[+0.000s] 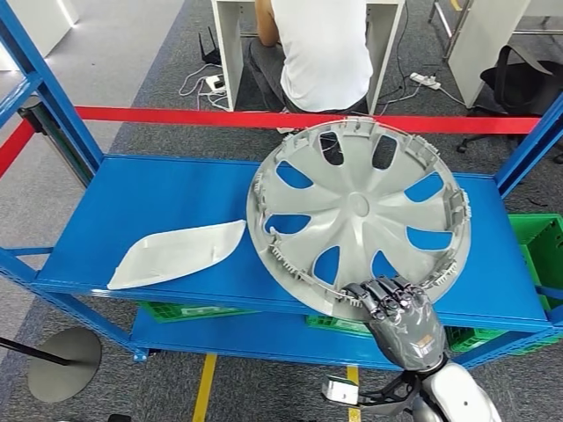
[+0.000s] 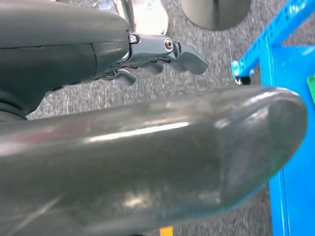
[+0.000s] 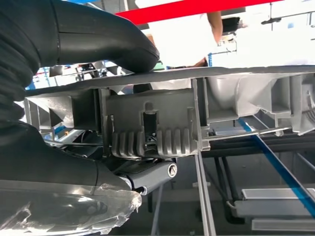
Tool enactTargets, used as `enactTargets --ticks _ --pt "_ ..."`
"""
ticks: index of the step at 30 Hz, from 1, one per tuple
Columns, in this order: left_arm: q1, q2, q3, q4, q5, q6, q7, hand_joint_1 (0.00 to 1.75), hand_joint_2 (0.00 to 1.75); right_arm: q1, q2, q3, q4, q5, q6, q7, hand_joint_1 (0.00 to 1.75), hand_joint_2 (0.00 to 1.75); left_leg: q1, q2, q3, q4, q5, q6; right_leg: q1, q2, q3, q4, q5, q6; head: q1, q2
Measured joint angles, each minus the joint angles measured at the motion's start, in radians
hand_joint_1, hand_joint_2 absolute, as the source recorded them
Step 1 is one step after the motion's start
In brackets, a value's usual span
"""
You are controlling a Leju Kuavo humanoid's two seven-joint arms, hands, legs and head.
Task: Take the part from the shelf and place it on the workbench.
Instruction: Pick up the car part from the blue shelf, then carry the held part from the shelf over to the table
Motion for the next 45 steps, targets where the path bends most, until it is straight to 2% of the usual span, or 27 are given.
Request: enactTargets --ticks 1,3,7,9,11,12,13,15,17,18,20,22,23,24,26,27,28,30,31,33,34,36,38,40,42,43,45 --pt "0.0 0.0 0.0 0.0 0.0 0.0 0.0 0.0 0.0 0.001 0.004 -0.005 -0.001 0.0 0.0 -0.002 1.75 1.75 0.003 -0.001 -0.006 0.01 -0.005 -0.009 -0.001 -0.001 0.041 -0.063 0.013 0.006 0.001 0.0" --pt "-0.001 0.002 0.0 0.001 -0.002 0.001 0.0 0.0 0.0 0.002 0.015 -0.015 -0.004 0.0 0.0 -0.005 1.75 1.75 0.004 -0.005 -0.021 0.037 -0.016 -0.028 -0.001 0.003 0.086 -0.133 0.021 -0.001 0.005 0.0" --pt "-0.001 0.005 0.0 0.002 -0.003 0.002 0.0 0.0 0.0 0.006 0.029 -0.028 -0.007 0.0 -0.001 -0.013 1.75 1.75 0.004 -0.007 -0.047 0.068 -0.025 -0.046 0.002 0.01 0.06 -0.118 0.012 -0.049 0.002 0.0" --pt "-0.002 0.004 0.0 0.002 -0.004 0.002 0.0 0.0 0.0 0.006 0.037 -0.035 -0.007 0.0 -0.001 -0.015 1.75 1.75 0.005 -0.005 -0.08 0.131 -0.079 -0.05 0.004 0.008 0.043 -0.12 0.024 -0.068 -0.001 0.0" --pt "-0.004 0.004 -0.001 0.003 -0.005 0.003 0.0 0.0 0.0 0.006 0.045 -0.042 -0.008 0.0 -0.001 -0.015 1.75 1.75 0.001 -0.004 -0.134 0.258 -0.161 -0.047 0.01 0.006 0.023 -0.121 0.038 -0.078 -0.003 0.0" --pt "-0.005 0.004 -0.001 0.004 -0.005 0.003 0.0 0.0 0.0 0.007 0.048 -0.044 -0.008 0.0 -0.001 -0.016 1.75 1.75 -0.001 -0.004 -0.154 0.315 -0.186 -0.044 0.013 0.006 0.013 -0.121 0.046 -0.079 -0.004 0.0" --pt "-0.005 0.004 -0.001 0.004 -0.005 0.003 0.0 0.0 0.0 0.007 0.05 -0.045 -0.008 0.0 -0.001 -0.016 1.75 1.75 -0.004 -0.004 -0.161 0.344 -0.189 -0.039 0.017 0.005 0.004 -0.121 0.053 -0.081 -0.004 0.0" --pt "-0.006 0.003 -0.001 0.004 -0.006 0.003 0.0 0.0 0.0 0.008 0.052 -0.046 -0.008 0.0 -0.001 -0.017 1.75 1.75 -0.012 -0.004 -0.122 0.296 -0.139 -0.023 0.024 0.005 -0.015 -0.121 0.071 -0.083 -0.003 0.0" --pt "-0.011 0.004 -0.001 0.004 -0.006 0.004 0.0 0.0 0.0 0.009 0.054 -0.046 -0.008 0.0 -0.001 -0.017 1.75 1.75 -0.024 -0.003 -0.042 0.163 -0.09 -0.001 0.029 0.005 -0.029 -0.121 0.089 -0.08 -0.003 0.0" --pt "-0.013 0.004 -0.001 0.004 -0.006 0.004 0.0 0.0 0.0 0.009 0.055 -0.047 -0.009 0.0 -0.001 -0.017 1.75 1.75 -0.029 -0.003 -0.013 0.11 -0.08 0.002 0.03 0.005 -0.033 -0.124 0.099 -0.076 -0.002 0.0" --pt "-0.016 0.004 -0.002 0.004 -0.006 0.005 0.0 0.0 0.0 0.01 0.056 -0.048 -0.01 0.0 -0.001 -0.017 1.75 1.75 -0.037 -0.003 0.002 0.063 -0.075 0.001 0.028 0.002 -0.035 -0.137 0.123 -0.064 -0.005 0.0" --pt "-0.015 0.004 -0.002 0.005 -0.006 0.006 0.0 0.0 0.0 0.012 0.057 -0.049 -0.01 0.0 -0.001 -0.018 1.75 1.75 -0.037 -0.002 -0.015 0.055 -0.049 0.003 0.025 0.002 -0.04 -0.152 0.138 -0.052 -0.009 0.0" --pt "-0.014 0.004 -0.002 0.005 -0.006 0.006 0.0 0.0 0.0 0.014 0.058 -0.05 -0.01 0.0 -0.001 -0.018 1.75 1.75 -0.035 -0.001 -0.025 0.052 -0.034 0.008 0.025 0.001 -0.047 -0.146 0.119 -0.047 -0.008 0.0" --pt "-0.014 0.004 -0.002 0.005 -0.006 0.006 0.0 0.0 0.0 0.016 0.058 -0.051 -0.01 0.0 -0.002 -0.018 1.75 1.75 -0.032 0.001 -0.037 0.048 -0.02 0.013 0.025 0.001 -0.058 -0.119 0.08 -0.043 -0.007 0.0" --pt "-0.014 0.004 -0.002 0.006 -0.006 0.006 0.0 0.0 0.0 0.018 0.058 -0.052 -0.01 0.0 -0.002 -0.018 1.75 1.75 -0.032 0.002 -0.064 0.049 0.004 0.02 0.025 0.001 -0.082 -0.003 -0.027 -0.038 -0.006 0.0" --pt "-0.013 0.004 -0.002 0.006 -0.007 0.006 0.0 0.0 0.0 0.019 0.058 -0.052 -0.01 0.0 -0.002 -0.018 1.75 1.75 -0.032 0.002 -0.079 0.049 0.016 0.021 0.026 0.001 -0.089 0.064 -0.061 -0.036 -0.006 0.0" --pt "-0.013 0.003 -0.002 0.006 -0.008 0.006 0.0 0.0 0.0 0.019 0.058 -0.053 -0.01 0.0 -0.002 -0.019 1.75 1.75 -0.032 0.002 -0.094 0.05 0.028 0.02 0.027 0.001 -0.086 0.113 -0.07 -0.035 -0.006 0.0" --pt "-0.013 0.002 -0.002 0.007 -0.008 0.006 0.0 0.0 0.0 0.02 0.058 -0.054 -0.01 0.0 -0.002 -0.022 1.75 1.75 -0.033 0.003 -0.122 0.052 0.05 0.018 0.027 0.001 -0.036 0.111 -0.031 -0.035 -0.006 0.0" --pt "-0.013 0.002 -0.002 0.008 -0.008 0.006 0.0 0.0 0.0 0.021 0.058 -0.055 -0.01 0.0 -0.002 -0.023 1.75 1.75 -0.033 0.002 -0.133 0.053 0.06 0.015 0.027 0.001 0.015 0.056 -0.011 -0.035 -0.006 0.0" --pt "-0.013 0.002 -0.002 0.008 -0.008 0.006 0.0 0.0 0.0 0.02 0.058 -0.058 -0.011 0.0 -0.002 -0.026 1.75 1.75 -0.035 0.002 -0.15 0.055 0.077 0.006 0.029 0.001 0.129 -0.096 -0.022 -0.039 -0.006 0.0" --pt "-0.013 0.002 -0.002 0.008 -0.007 0.006 0.0 0.0 0.0 0.021 0.058 -0.059 -0.012 0.0 -0.002 -0.027 1.75 1.75 -0.035 0.002 -0.155 0.056 0.086 0.001 0.03 0.002 0.165 -0.151 -0.038 -0.042 -0.007 0.0" --pt "-0.013 0.002 -0.002 0.008 -0.007 0.006 0.0 0.0 0.0 0.024 0.058 -0.063 -0.013 0.0 -0.002 -0.03 1.75 1.75 -0.035 0.001 -0.161 0.055 0.104 -0.007 0.034 0.003 0.177 -0.188 -0.047 -0.053 -0.007 0.0" --pt "-0.012 0.003 -0.002 0.008 -0.007 0.006 0.0 0.0 0.0 0.025 0.058 -0.065 -0.013 0.0 -0.002 -0.031 1.75 1.75 -0.033 0.0 -0.174 0.065 0.09 -0.019 0.032 0.001 0.161 -0.189 -0.029 -0.069 -0.009 0.0" --pt "-0.011 0.004 -0.002 0.008 -0.006 0.006 0.0 0.0 0.0 0.025 0.058 -0.067 -0.013 0.0 -0.002 -0.03 1.75 1.75 -0.03 0.0 -0.204 0.143 0.011 -0.032 0.028 -0.001 0.141 -0.191 -0.009 -0.083 -0.012 0.0" --pt "-0.012 0.003 -0.002 0.009 -0.006 0.006 0.0 0.0 0.0 0.027 0.058 -0.068 -0.013 0.0 -0.002 -0.029 1.75 1.75 -0.026 0.0 -0.242 0.282 -0.075 -0.041 0.028 -0.002 0.115 -0.191 0.01 -0.088 -0.014 0.0" --pt "-0.012 0.002 -0.002 0.009 -0.006 0.006 0.0 0.0 0.0 0.028 0.058 -0.069 -0.013 0.0 -0.002 -0.028 1.75 1.75 -0.024 0.0 -0.251 0.333 -0.093 -0.043 0.027 -0.003 0.102 -0.19 0.02 -0.087 -0.014 0.0" --pt "-0.013 0.002 -0.002 0.009 -0.006 0.006 0.0 0.0 0.0 0.03 0.058 -0.069 -0.013 0.0 -0.002 -0.027 1.75 1.75 -0.022 0.0 -0.22 0.333 -0.062 -0.044 0.026 -0.003 0.078 -0.19 0.038 -0.082 -0.014 0.0"
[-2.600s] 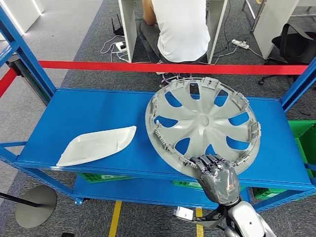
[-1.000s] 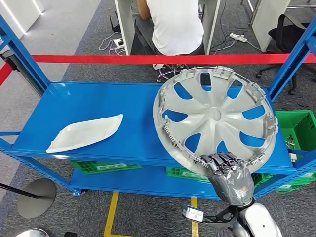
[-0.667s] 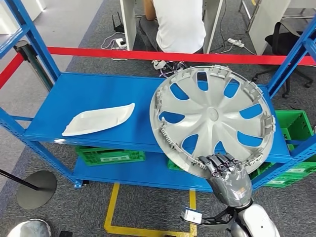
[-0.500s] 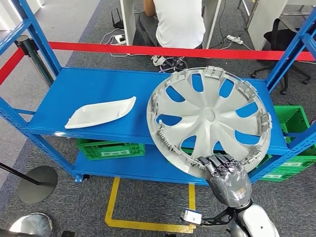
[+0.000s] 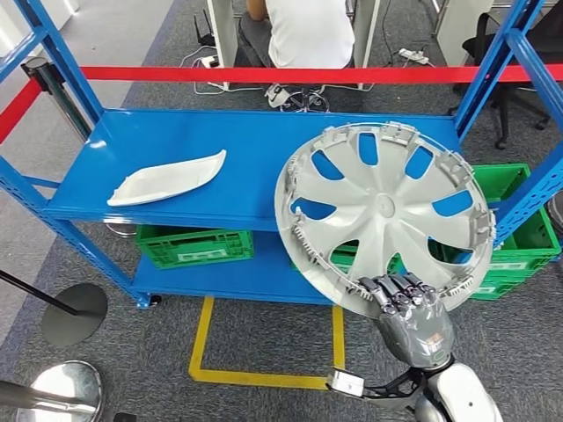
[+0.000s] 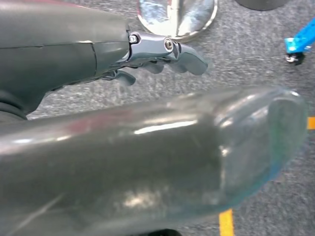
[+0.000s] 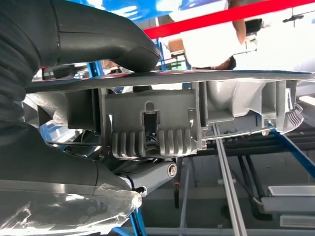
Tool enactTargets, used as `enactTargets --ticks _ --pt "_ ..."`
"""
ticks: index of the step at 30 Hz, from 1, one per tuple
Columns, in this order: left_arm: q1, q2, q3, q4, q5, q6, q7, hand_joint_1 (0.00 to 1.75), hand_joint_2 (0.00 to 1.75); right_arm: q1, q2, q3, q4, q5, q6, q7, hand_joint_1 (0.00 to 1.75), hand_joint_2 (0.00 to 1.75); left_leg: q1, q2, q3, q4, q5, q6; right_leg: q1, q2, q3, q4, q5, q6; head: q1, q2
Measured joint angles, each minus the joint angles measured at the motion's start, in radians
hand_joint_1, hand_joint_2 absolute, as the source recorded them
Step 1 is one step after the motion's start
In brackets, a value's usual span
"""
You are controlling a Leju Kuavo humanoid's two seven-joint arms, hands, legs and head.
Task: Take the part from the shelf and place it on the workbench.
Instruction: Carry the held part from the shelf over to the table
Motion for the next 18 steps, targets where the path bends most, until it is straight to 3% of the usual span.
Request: enactTargets --ticks 2,4,5,7,8,10,12,13,14,15,16,18 --pt "-0.002 0.0 0.0 0.0 0.0 0.0 0.0 0.0 0.0 0.002 0.0 0.0 0.0 0.0 0.0 0.003 1.75 1.75 0.001 0.0 0.093 -0.128 0.052 0.002 -0.002 0.001 -0.018 0.0 0.015 0.01 0.0 0.0" --pt "-0.006 -0.001 0.0 0.0 0.0 0.0 0.0 0.0 0.0 0.003 0.0 0.0 0.0 0.0 0.0 0.008 1.75 1.75 -0.001 -0.003 0.175 -0.263 0.058 0.009 0.0 -0.001 -0.031 0.001 0.032 0.023 0.0 0.0" --pt "-0.006 -0.001 0.0 0.001 0.0 0.0 0.0 0.0 0.0 0.004 0.0 -0.001 0.0 0.0 0.0 0.01 1.75 1.75 -0.003 -0.005 0.191 -0.296 0.052 0.014 0.0 -0.002 -0.036 -0.001 0.041 0.028 0.001 0.0" --pt "-0.003 -0.001 0.0 0.001 0.001 0.0 0.001 0.0 0.0 0.006 0.0 -0.001 0.0 0.0 0.0 0.012 1.75 1.75 -0.005 -0.004 0.184 -0.309 0.057 0.029 -0.001 -0.003 -0.044 -0.006 0.056 0.038 0.001 0.0" --pt "-0.002 -0.001 0.0 0.002 0.001 0.0 0.001 0.0 0.0 0.008 0.0 -0.001 0.0 0.0 0.0 0.012 1.75 1.75 -0.005 -0.002 0.177 -0.31 0.064 0.038 -0.002 -0.003 -0.051 -0.001 0.046 0.043 0.002 0.0" --pt "-0.001 0.0 0.0 0.002 0.002 0.0 0.001 0.0 0.0 0.01 0.0 -0.001 0.001 0.0 0.0 0.012 1.75 1.75 -0.004 0.002 0.163 -0.312 0.082 0.054 -0.003 -0.003 -0.077 0.07 -0.026 0.049 0.005 0.0" --pt "-0.003 0.0 0.0 0.002 0.003 0.0 0.002 0.0 0.0 0.011 0.0 -0.001 0.001 0.0 0.0 0.012 1.75 1.75 -0.008 0.002 0.144 -0.31 0.099 0.063 -0.002 -0.002 -0.112 0.212 -0.118 0.051 0.008 0.0" --pt "-0.004 0.0 0.0 0.003 0.003 0.0 0.002 0.0 0.0 0.011 0.0 -0.001 0.002 0.0 0.0 0.012 1.75 1.75 -0.011 0.003 0.133 -0.309 0.108 0.064 -0.001 -0.002 -0.121 0.271 -0.14 0.051 0.009 0.0" --pt "-0.004 0.0 0.0 0.003 0.003 0.0 0.002 0.0 0.0 0.011 0.0 -0.001 0.002 0.0 0.0 0.012 1.75 1.75 -0.013 0.003 0.121 -0.307 0.116 0.065 0.0 -0.002 -0.116 0.301 -0.142 0.05 0.009 0.0" --pt "-0.004 0.0 0.0 0.004 0.003 0.0 0.002 0.0 0.0 0.011 0.0 -0.001 0.002 0.0 0.0 0.012 1.75 1.75 -0.015 0.003 0.108 -0.304 0.125 0.065 0.002 -0.002 -0.092 0.292 -0.123 0.047 0.009 0.0" --pt "-0.004 0.0 0.0 0.004 0.003 0.0 0.002 0.0 0.0 0.01 0.0 -0.001 0.003 0.0 0.0 0.012 1.75 1.75 -0.017 0.002 0.095 -0.301 0.134 0.064 0.003 -0.002 -0.05 0.246 -0.096 0.043 0.009 0.0" --pt "-0.005 0.0 0.0 0.005 0.003 0.0 0.002 0.0 0.0 0.009 0.0 -0.001 0.002 0.0 0.0 0.012 1.75 1.75 -0.019 0.001 0.073 -0.294 0.15 0.059 0.007 -0.002 0.058 0.094 -0.076 0.034 0.009 0.0"
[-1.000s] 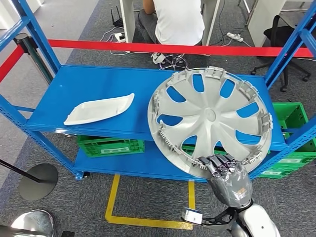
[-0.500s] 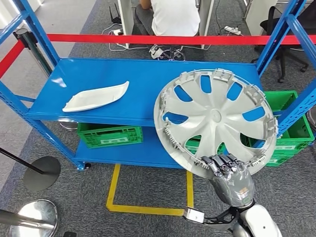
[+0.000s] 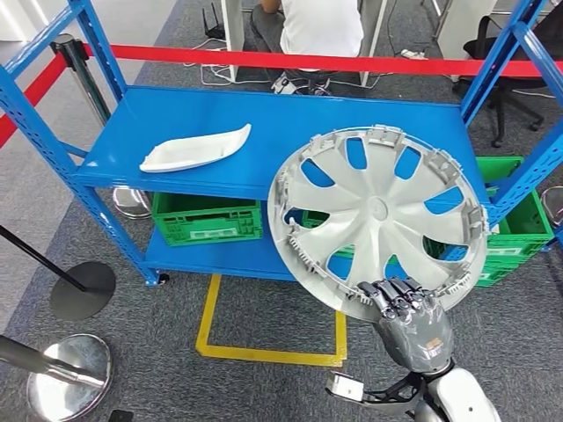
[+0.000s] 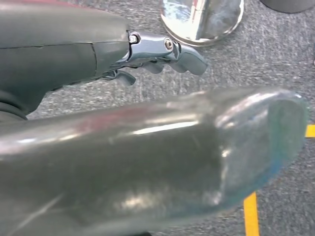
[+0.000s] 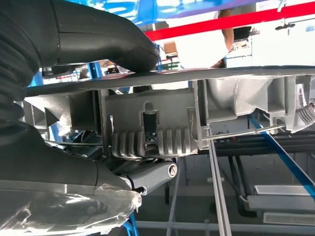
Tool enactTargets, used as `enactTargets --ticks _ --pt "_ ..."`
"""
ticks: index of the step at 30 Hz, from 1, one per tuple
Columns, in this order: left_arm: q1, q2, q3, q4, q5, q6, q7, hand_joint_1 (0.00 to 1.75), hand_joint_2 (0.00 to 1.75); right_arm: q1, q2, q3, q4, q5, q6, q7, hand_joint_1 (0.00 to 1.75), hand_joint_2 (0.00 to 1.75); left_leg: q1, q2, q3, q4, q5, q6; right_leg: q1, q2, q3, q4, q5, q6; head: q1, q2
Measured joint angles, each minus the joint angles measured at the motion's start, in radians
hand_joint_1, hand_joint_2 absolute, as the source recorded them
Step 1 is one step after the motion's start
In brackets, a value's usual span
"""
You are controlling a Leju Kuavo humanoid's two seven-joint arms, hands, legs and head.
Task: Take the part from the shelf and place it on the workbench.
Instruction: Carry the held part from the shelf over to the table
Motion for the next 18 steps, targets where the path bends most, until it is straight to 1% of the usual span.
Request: enactTargets --ticks 1,2,3,4,5,6,7,8,9,10,11,12,13,14,15,16,17,18 --pt "0.0 0.0 0.0 0.0 0.0 0.0 0.0 0.0 0.0 -0.001 0.0 0.0 0.0 0.0 0.0 0.0 1.75 1.75 -0.001 -0.001 -0.007 0.002 0.009 -0.004 0.002 0.0 0.038 -0.061 -0.004 -0.003 -0.001 0.0" --pt "0.0 0.0 0.0 0.0 0.0 0.0 0.0 0.0 0.0 -0.001 0.0 0.0 0.0 0.0 0.0 0.0 1.75 1.75 -0.001 -0.001 -0.012 0.003 0.018 -0.009 0.005 0.001 0.058 -0.099 -0.014 -0.006 -0.001 0.0" --pt "0.0 0.0 0.0 0.0 0.0 0.0 0.0 0.0 0.0 -0.001 0.0 0.0 0.0 0.0 0.0 0.001 1.75 1.75 -0.001 -0.001 -0.017 0.003 0.027 -0.014 0.007 0.002 0.061 -0.114 -0.015 -0.01 -0.001 0.0" --pt "0.0 0.001 0.0 0.001 0.0 0.0 0.0 0.0 0.0 -0.001 0.0 0.0 0.0 0.0 0.0 0.002 1.75 1.75 -0.001 -0.001 -0.02 0.001 0.036 -0.019 0.007 0.001 0.049 -0.112 -0.007 -0.016 -0.001 0.0" --pt "0.001 0.002 0.0 0.001 0.001 0.0 0.0 0.0 0.0 -0.002 0.0 0.0 0.0 0.0 0.0 0.004 1.75 1.75 -0.001 -0.002 -0.027 0.005 0.031 -0.025 0.005 0.001 0.04 -0.113 0.002 -0.024 0.0 0.0" --pt "0.002 0.003 0.0 0.001 0.001 0.0 0.0 0.0 0.0 -0.002 0.0 0.0 0.0 0.0 0.0 0.006 1.75 1.75 0.0 -0.002 -0.036 0.02 0.005 -0.031 0.002 -0.001 0.03 -0.114 0.014 -0.033 0.0 0.0" --pt "0.003 0.004 0.0 0.001 0.002 0.0 0.0 0.0 0.0 -0.002 0.0 0.0 0.0 0.0 -0.001 0.008 1.75 1.75 0.001 -0.003 -0.049 0.056 -0.04 -0.038 -0.001 -0.002 0.018 -0.115 0.028 -0.039 -0.002 0.0" --pt "0.002 0.004 0.0 0.001 0.002 0.0 0.0 0.0 0.0 -0.002 0.0 0.0 0.0 0.0 -0.001 0.011 1.75 1.75 0.005 -0.003 -0.065 0.111 -0.098 -0.045 -0.002 -0.002 0.005 -0.114 0.041 -0.043 -0.003 0.0" --pt "0.002 0.004 0.0 0.001 0.002 0.0 0.0 0.0 0.0 -0.002 0.0 -0.001 0.0 0.0 -0.001 0.013 1.75 1.75 0.009 -0.002 -0.08 0.181 -0.151 -0.051 -0.003 -0.002 -0.012 -0.112 0.055 -0.044 -0.004 0.0" --pt "0.0 0.004 0.0 0.002 0.002 0.0 0.0 0.0 0.0 -0.001 0.0 -0.001 0.0 0.0 -0.001 0.016 1.75 1.75 0.012 -0.002 -0.09 0.247 -0.182 -0.056 -0.003 -0.003 -0.029 -0.111 0.067 -0.043 -0.005 0.0" --pt "-0.001 0.005 0.0 0.002 0.003 0.0 0.0 0.0 0.0 -0.001 0.0 -0.001 0.0 0.0 -0.001 0.017 1.75 1.75 0.015 -0.002 -0.09 0.292 -0.185 -0.059 -0.004 -0.003 -0.046 -0.108 0.079 -0.041 -0.004 0.0" --pt "-0.001 0.005 0.0 0.002 0.003 0.0 0.0 0.0 0.0 0.0 0.0 -0.001 0.0 0.0 -0.001 0.018 1.75 1.75 0.017 -0.002 -0.076 0.306 -0.165 -0.062 -0.004 -0.003 -0.064 -0.105 0.091 -0.039 -0.005 0.0" --pt "-0.002 0.005 0.0 0.002 0.003 0.0 0.0 0.0 0.0 0.0 0.0 -0.001 0.001 0.0 -0.001 0.018 1.75 1.75 0.019 -0.002 -0.046 0.286 -0.133 -0.063 -0.006 -0.003 -0.082 -0.103 0.104 -0.036 -0.005 0.0" --pt "-0.004 0.005 0.0 0.002 0.003 0.0 0.0 0.0 0.0 0.0 0.0 -0.001 0.001 0.0 -0.001 0.018 1.75 1.75 0.022 -0.003 0.002 0.234 -0.109 -0.065 -0.007 -0.003 -0.097 -0.1 0.116 -0.032 -0.005 0.0" --pt "-0.006 0.005 0.0 0.002 0.003 0.0 0.0 0.0 0.0 0.0 0.0 -0.001 0.0 0.0 -0.001 0.018 1.75 1.75 0.024 -0.003 0.063 0.156 -0.101 -0.066 -0.006 -0.002 -0.111 -0.098 0.128 -0.027 -0.005 0.0" --pt "-0.01 0.005 0.0 0.002 0.003 0.0 0.0 0.0 0.0 -0.001 0.0 -0.001 0.0 0.0 -0.001 0.017 1.75 1.75 0.026 -0.004 0.119 0.073 -0.113 -0.063 -0.005 -0.002 -0.121 -0.096 0.14 -0.021 -0.005 0.0" --pt "-0.013 0.005 -0.001 0.002 0.003 0.0 0.0 0.0 0.0 -0.001 -0.001 -0.001 0.0 0.0 -0.001 0.017 1.75 1.75 0.025 -0.005 0.158 0.012 -0.127 -0.058 -0.004 -0.003 -0.126 -0.098 0.153 -0.015 -0.004 0.0" --pt "-0.015 0.005 -0.001 0.002 0.002 0.0 0.0 0.0 0.0 -0.002 -0.001 -0.001 0.0 0.0 -0.001 0.015 1.75 1.75 0.023 -0.006 0.175 -0.025 -0.137 -0.051 -0.005 -0.004 -0.13 -0.102 0.167 -0.009 -0.004 0.0"
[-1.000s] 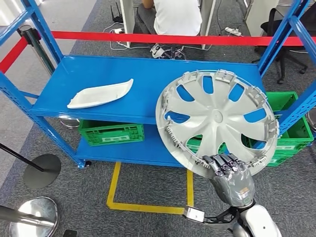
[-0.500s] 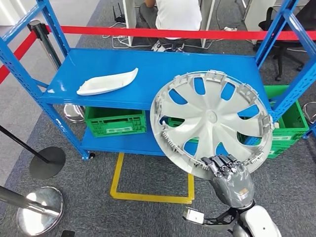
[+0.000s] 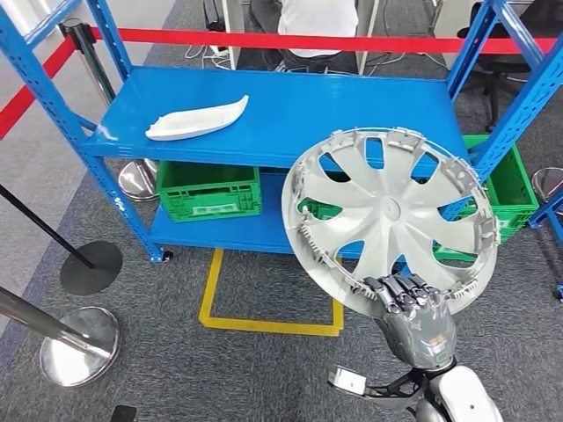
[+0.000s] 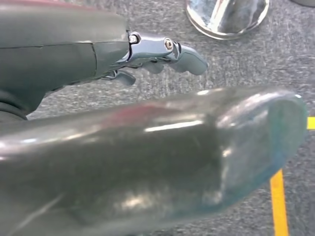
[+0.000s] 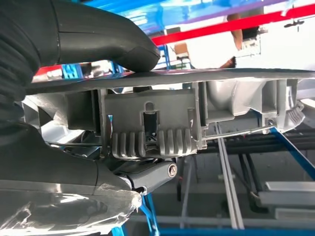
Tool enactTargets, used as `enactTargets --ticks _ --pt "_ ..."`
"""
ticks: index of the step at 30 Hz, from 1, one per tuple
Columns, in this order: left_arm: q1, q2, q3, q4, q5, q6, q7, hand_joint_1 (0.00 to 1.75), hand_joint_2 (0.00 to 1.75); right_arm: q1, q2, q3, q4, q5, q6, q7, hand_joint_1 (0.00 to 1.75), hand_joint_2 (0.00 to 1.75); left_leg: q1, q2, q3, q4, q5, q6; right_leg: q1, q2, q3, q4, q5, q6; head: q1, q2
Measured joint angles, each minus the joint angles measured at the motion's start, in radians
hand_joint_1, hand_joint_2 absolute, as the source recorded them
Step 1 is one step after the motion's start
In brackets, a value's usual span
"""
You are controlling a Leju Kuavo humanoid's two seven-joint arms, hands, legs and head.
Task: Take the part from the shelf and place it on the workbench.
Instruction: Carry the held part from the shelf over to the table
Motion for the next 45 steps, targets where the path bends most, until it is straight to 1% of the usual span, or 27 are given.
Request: enactTargets --ticks 2,3,5,7,9,11,12,13,15,17,18,20,22,23,25,27,29,30,32,33,35,37,39,40,42,44,45 --pt "0.003 0.0 0.0 0.001 -0.001 0.0 0.0 0.0 0.0 0.002 0.0 0.0 0.0 0.0 0.0 -0.005 1.75 1.75 -0.004 0.002 -0.015 -0.007 0.013 0.019 -0.005 0.0 -0.008 -0.009 0.015 0.012 0.001 0.0" --pt "0.006 0.001 0.0 0.001 -0.001 0.0 0.0 0.0 0.0 0.003 -0.001 0.0 0.0 0.0 0.0 -0.007 1.75 1.75 -0.004 0.005 -0.026 -0.007 0.024 0.029 -0.007 0.001 -0.016 0.002 -0.005 0.017 0.002 0.0" --pt "0.008 0.004 0.0 0.001 0.0 0.0 0.0 0.0 0.0 0.005 -0.001 0.0 0.001 0.0 0.0 -0.009 1.75 1.75 -0.005 0.009 -0.05 -0.006 0.048 0.045 -0.008 0.001 -0.039 0.086 -0.106 0.022 0.004 0.0" --pt "0.006 0.005 0.0 0.001 0.0 0.0 0.0 0.0 0.0 0.004 -0.001 0.0 0.001 0.0 0.0 -0.01 1.75 1.75 -0.009 0.009 -0.081 -0.005 0.075 0.051 -0.007 0.002 -0.062 0.23 -0.199 0.025 0.005 0.0" --pt "0.007 0.005 0.0 0.002 -0.001 0.0 0.0 0.0 0.0 0.004 -0.001 0.0 0.001 0.0 0.0 -0.011 1.75 1.75 -0.013 0.009 -0.117 0.0 0.102 0.051 -0.005 0.002 -0.049 0.313 -0.196 0.022 0.005 0.0" --pt "0.007 0.005 0.0 0.002 -0.001 0.0 0.0 0.0 0.0 0.003 -0.001 0.0 0.002 0.0 0.0 -0.012 1.75 1.75 -0.015 0.009 -0.153 0.006 0.126 0.047 -0.001 0.002 0.033 0.254 -0.142 0.016 0.005 0.0" --pt "0.007 0.006 0.0 0.003 0.001 0.001 0.0 0.0 0.0 0.002 -0.001 0.0 0.002 0.0 0.0 -0.014 1.75 1.75 -0.016 0.008 -0.168 0.011 0.136 0.044 0.001 0.002 0.096 0.178 -0.14 0.013 0.005 0.0" --pt "0.006 0.006 0.0 0.003 0.002 0.001 0.0 0.0 0.0 -0.001 -0.001 0.0 0.002 0.0 0.0 -0.015 1.75 1.75 -0.018 0.007 -0.181 0.015 0.146 0.04 0.003 0.002 0.157 0.091 -0.155 0.01 0.005 0.0" --pt "0.007 0.007 -0.001 0.003 0.006 0.001 0.0 0.0 0.0 -0.005 -0.001 0.001 0.004 0.0 0.0 -0.008 1.75 1.75 -0.018 0.007 -0.194 0.019 0.168 0.03 0.008 0.003 0.216 -0.012 -0.191 0.006 0.004 0.0" --pt "0.008 0.01 -0.001 0.004 0.007 0.001 0.001 0.0 0.0 -0.011 -0.004 0.002 0.01 0.001 0.0 0.009 1.75 1.75 -0.016 0.006 -0.203 0.02 0.183 0.02 0.009 0.002 0.199 -0.018 -0.182 -0.007 0.005 0.0" --pt "0.01 0.012 -0.001 0.004 0.007 0.001 0.003 0.0 0.0 -0.015 -0.006 0.003 0.013 0.001 0.0 0.018 1.75 1.75 -0.015 0.005 -0.21 0.029 0.168 0.014 0.008 0.001 0.189 -0.017 -0.173 -0.016 0.004 0.0" --pt "0.011 0.015 -0.001 0.006 0.007 0.001 0.006 0.0 0.0 -0.022 -0.011 0.005 0.017 0.001 0.0 0.03 1.75 1.75 -0.012 0.005 -0.236 0.1 0.08 0.003 0.004 -0.002 0.165 -0.018 -0.147 -0.033 0.0 0.0" --pt "0.01 0.015 -0.001 0.008 0.007 0.001 0.007 0.0 0.0 -0.026 -0.016 0.006 0.019 0.0 0.0 0.036 1.75 1.75 -0.009 0.005 -0.266 0.236 -0.025 -0.005 0.004 -0.002 0.134 -0.016 -0.117 -0.037 -0.003 0.0" --pt "0.01 0.015 -0.002 0.009 0.007 0.001 0.008 0.0 0.0 -0.027 -0.019 0.006 0.021 0.0 0.0 0.038 1.75 1.75 -0.007 0.005 -0.273 0.296 -0.046 -0.008 0.003 -0.002 0.113 -0.014 -0.102 -0.036 -0.004 0.0" --pt "0.009 0.018 -0.002 0.009 0.007 0.001 0.009 0.0 0.0 -0.028 -0.024 0.006 0.024 0.0 0.0 0.037 1.75 1.75 -0.006 0.005 -0.247 0.331 -0.012 -0.009 0.003 -0.002 0.073 -0.006 -0.076 -0.032 -0.004 0.0" --pt "0.005 0.02 -0.003 0.01 0.007 0.002 0.01 0.0 0.0 -0.031 -0.027 0.008 0.025 0.0 0.0 0.037 1.75 1.75 -0.005 0.005 -0.16 0.24 0.036 -0.007 0.002 -0.002 0.036 0.002 -0.052 -0.026 -0.004 0.0" --pt "-0.001 0.022 -0.004 0.01 0.008 0.002 0.01 0.0 0.0 -0.035 -0.03 0.01 0.025 0.0 0.0 0.039 1.75 1.75 -0.005 0.004 -0.049 0.085 0.022 0.001 0.005 -0.002 0.013 0.008 -0.028 -0.017 -0.003 0.0" --pt "-0.005 0.023 -0.005 0.011 0.009 0.002 0.01 0.0 0.0 -0.037 -0.031 0.012 0.026 0.0 0.0 0.041 1.75 1.75 -0.007 0.003 -0.017 0.031 0.009 0.006 0.005 -0.003 0.007 0.006 -0.014 -0.011 -0.002 0.0" --pt "-0.005 0.024 -0.005 0.013 0.01 0.001 0.012 0.0 0.0 -0.041 -0.034 0.015 0.029 0.0 0.0 0.047 1.75 1.75 -0.011 0.004 -0.013 -0.003 0.011 0.022 0.003 -0.004 -0.003 -0.004 0.012 0.0 -0.002 0.0" --pt "-0.002 0.025 -0.005 0.014 0.011 0.001 0.015 0.0 0.0 -0.042 -0.037 0.018 0.031 0.0 0.0 0.053 1.75 1.75 -0.011 0.005 -0.024 -0.004 0.021 0.031 0.001 -0.003 -0.011 -0.004 0.009 0.005 -0.002 0.0" --pt "0.001 0.028 -0.005 0.016 0.011 -0.001 0.023 0.0 0.0 -0.043 -0.046 0.026 0.037 0.0 0.0 0.068 1.75 1.75 -0.01 0.008 -0.044 -0.005 0.042 0.047 -0.001 -0.001 -0.035 0.052 -0.056 0.014 0.0 0.0" --pt "0.001 0.033 -0.005 0.017 0.011 -0.002 0.027 0.0 0.0 -0.047 -0.057 0.033 0.044 0.0 0.0 0.079 1.75 1.75 -0.011 0.008 -0.067 -0.004 0.065 0.053 -0.001 0.0 -0.071 0.188 -0.155 0.019 0.004 0.0" --pt "0.001 0.034 -0.005 0.018 0.012 -0.003 0.028 0.0 0.0 -0.05 -0.064 0.036 0.051 0.001 0.0 0.083 1.75 1.75 -0.013 0.008 -0.093 -0.003 0.087 0.053 -0.001 0.0 -0.085 0.297 -0.183 0.02 0.004 0.0" --pt "0.002 0.035 -0.005 0.018 0.012 -0.003 0.028 0.0 0.0 -0.05 -0.067 0.038 0.054 0.001 0.0 0.084 1.75 1.75 -0.013 0.008 -0.106 -0.002 0.096 0.052 -0.001 0.0 -0.067 0.301 -0.165 0.019 0.004 0.0" --pt "0.002 0.035 -0.005 0.02 0.011 -0.004 0.029 0.0 0.0 -0.052 -0.071 0.041 0.058 0.001 0.0 0.084 1.75 1.75 -0.013 0.008 -0.125 0.0 0.112 0.046 0.0 0.0 0.029 0.196 -0.124 0.015 0.004 0.0" --pt "0.002 0.035 -0.005 0.02 0.011 -0.003 0.029 0.0 0.0 -0.056 -0.075 0.045 0.059 0.0 0.0 0.085 1.75 1.75 -0.016 0.007 -0.136 0.003 0.124 0.037 0.001 0.0 0.139 0.046 -0.13 0.008 0.003 0.0" --pt "0.001 0.035 -0.005 0.02 0.011 -0.003 0.029 0.0 0.0 -0.057 -0.075 0.046 0.059 0.0 0.0 0.086 1.75 1.75 -0.018 0.007 -0.14 0.005 0.128 0.032 0.002 0.001 0.167 0.002 -0.142 0.005 0.003 0.0"
